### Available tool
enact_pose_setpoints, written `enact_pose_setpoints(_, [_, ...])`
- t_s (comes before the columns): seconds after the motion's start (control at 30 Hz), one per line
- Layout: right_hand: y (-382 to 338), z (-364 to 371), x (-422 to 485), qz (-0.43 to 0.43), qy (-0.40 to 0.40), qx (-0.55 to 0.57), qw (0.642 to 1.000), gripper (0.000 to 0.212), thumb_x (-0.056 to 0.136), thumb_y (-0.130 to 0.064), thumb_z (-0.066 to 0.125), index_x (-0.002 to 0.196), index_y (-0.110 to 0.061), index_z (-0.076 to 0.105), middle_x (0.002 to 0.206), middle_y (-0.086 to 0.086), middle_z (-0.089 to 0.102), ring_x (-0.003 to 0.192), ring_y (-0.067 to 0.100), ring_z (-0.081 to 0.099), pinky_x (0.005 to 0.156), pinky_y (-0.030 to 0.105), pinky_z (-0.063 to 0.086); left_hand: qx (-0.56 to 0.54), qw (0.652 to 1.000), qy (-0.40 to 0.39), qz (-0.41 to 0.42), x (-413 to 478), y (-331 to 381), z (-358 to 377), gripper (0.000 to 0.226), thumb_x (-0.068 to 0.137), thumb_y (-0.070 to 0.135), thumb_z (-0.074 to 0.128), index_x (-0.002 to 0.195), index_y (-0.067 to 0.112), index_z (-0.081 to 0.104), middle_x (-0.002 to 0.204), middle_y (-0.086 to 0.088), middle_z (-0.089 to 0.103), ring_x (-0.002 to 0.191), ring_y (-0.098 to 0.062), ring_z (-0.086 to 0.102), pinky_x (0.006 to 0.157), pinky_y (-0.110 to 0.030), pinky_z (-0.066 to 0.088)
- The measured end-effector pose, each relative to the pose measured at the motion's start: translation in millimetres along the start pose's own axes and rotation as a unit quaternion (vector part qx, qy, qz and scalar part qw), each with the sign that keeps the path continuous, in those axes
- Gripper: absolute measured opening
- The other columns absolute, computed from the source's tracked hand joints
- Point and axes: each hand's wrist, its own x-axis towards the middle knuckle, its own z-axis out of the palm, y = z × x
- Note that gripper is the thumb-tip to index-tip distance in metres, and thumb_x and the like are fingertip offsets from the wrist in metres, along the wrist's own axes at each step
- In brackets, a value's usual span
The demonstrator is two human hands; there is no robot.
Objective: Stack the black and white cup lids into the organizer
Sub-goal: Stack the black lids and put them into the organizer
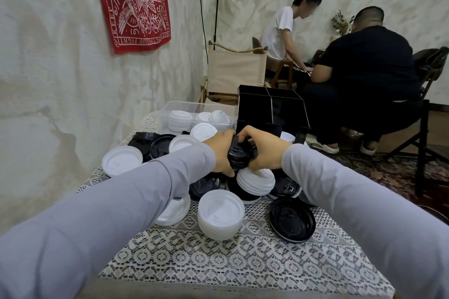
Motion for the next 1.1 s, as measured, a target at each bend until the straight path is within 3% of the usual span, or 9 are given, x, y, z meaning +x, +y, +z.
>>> enact_pose_setpoints(0.13, [-7.3,-1.2,-1.5,-0.037,0.014,-0.033,0.999,0.052,0.068,0.0,0.073,0.114,-0.01,0.051,0.105,-0.003,0.049,0.091,0.013,0.05,0.067,0.01,0.037,0.053,0.999,-0.012,0.005,1.0,-0.8,0.9,0.09,0.06,0.026,0.086,0.132,0.02,0.031,0.127,-0.004,0.042,0.113,-0.028,0.051,0.093,-0.044,0.047])
enact_pose_setpoints(0.3, [-5.1,0.4,-2.4,-0.069,0.007,-0.036,0.997,0.045,0.07,-0.003,0.071,0.112,-0.014,0.06,0.112,0.0,0.059,0.103,0.018,0.056,0.091,0.033,0.047,0.108,0.994,-0.012,-0.014,0.2,-5.9,0.6,0.083,0.064,0.036,0.08,0.131,0.022,0.032,0.125,-0.004,0.042,0.107,-0.028,0.054,0.087,-0.044,0.05])
enact_pose_setpoints(0.4, [-1.3,-6.9,-4.4,-0.064,0.021,-0.074,0.995,0.044,0.079,-0.005,0.064,0.12,-0.021,0.06,0.123,-0.002,0.058,0.112,0.016,0.054,0.098,0.031,0.044,0.125,0.992,-0.006,-0.034,0.7,-8.1,2.3,0.083,0.065,0.044,0.077,0.131,0.021,0.033,0.125,-0.005,0.043,0.11,-0.028,0.052,0.089,-0.045,0.048])
enact_pose_setpoints(0.57, [31.1,-22.9,-7.0,0.064,0.007,-0.241,0.968,0.046,0.089,-0.013,0.053,0.132,-0.027,0.051,0.135,-0.003,0.052,0.119,0.022,0.052,0.099,0.034,0.044,0.125,0.99,-0.016,-0.057,1.2,-11.9,3.0,0.096,0.066,0.052,0.075,0.14,0.019,0.025,0.131,-0.007,0.042,0.118,-0.029,0.047,0.094,-0.045,0.045])
enact_pose_setpoints(0.7, [52.3,-11.0,-10.6,0.089,-0.038,-0.22,0.971,0.052,0.086,-0.01,0.054,0.136,-0.024,0.047,0.135,0.002,0.051,0.119,0.024,0.051,0.097,0.034,0.044,0.122,0.991,-0.021,-0.057,0.2,-13.5,1.4,0.098,0.067,0.052,0.076,0.143,0.019,0.022,0.133,-0.006,0.041,0.12,-0.029,0.046,0.095,-0.046,0.045])
enact_pose_setpoints(0.9, [66.6,6.8,11.1,0.106,-0.054,-0.23,0.966,0.084,0.078,-0.047,0.068,0.147,-0.033,0.023,0.155,0.004,0.017,0.14,0.029,0.023,0.112,0.048,0.027,0.115,0.992,-0.02,-0.049,-1.2,-14.0,1.0,0.1,0.067,0.05,0.076,0.144,0.02,0.02,0.137,-0.006,0.039,0.122,-0.029,0.044,0.097,-0.045,0.043])
enact_pose_setpoints(1.03, [63.9,1.4,18.4,0.101,-0.064,-0.232,0.965,0.062,0.085,-0.037,0.064,0.142,-0.032,0.039,0.155,0.003,0.023,0.137,0.029,0.031,0.111,0.042,0.029,0.112,0.993,-0.019,-0.044,-3.1,-17.7,-0.5,0.102,0.067,0.049,0.077,0.145,0.02,0.018,0.138,-0.006,0.038,0.124,-0.028,0.043,0.099,-0.044,0.042])
enact_pose_setpoints(1.1, [64.7,-0.7,17.6,0.102,-0.057,-0.218,0.969,0.052,0.088,-0.033,0.062,0.137,-0.029,0.047,0.148,0.001,0.038,0.131,0.025,0.04,0.108,0.039,0.035,0.109,0.993,-0.018,-0.046,-2.6,-19.3,-1.6,0.101,0.066,0.048,0.077,0.144,0.02,0.019,0.137,-0.006,0.038,0.123,-0.029,0.044,0.099,-0.045,0.042])
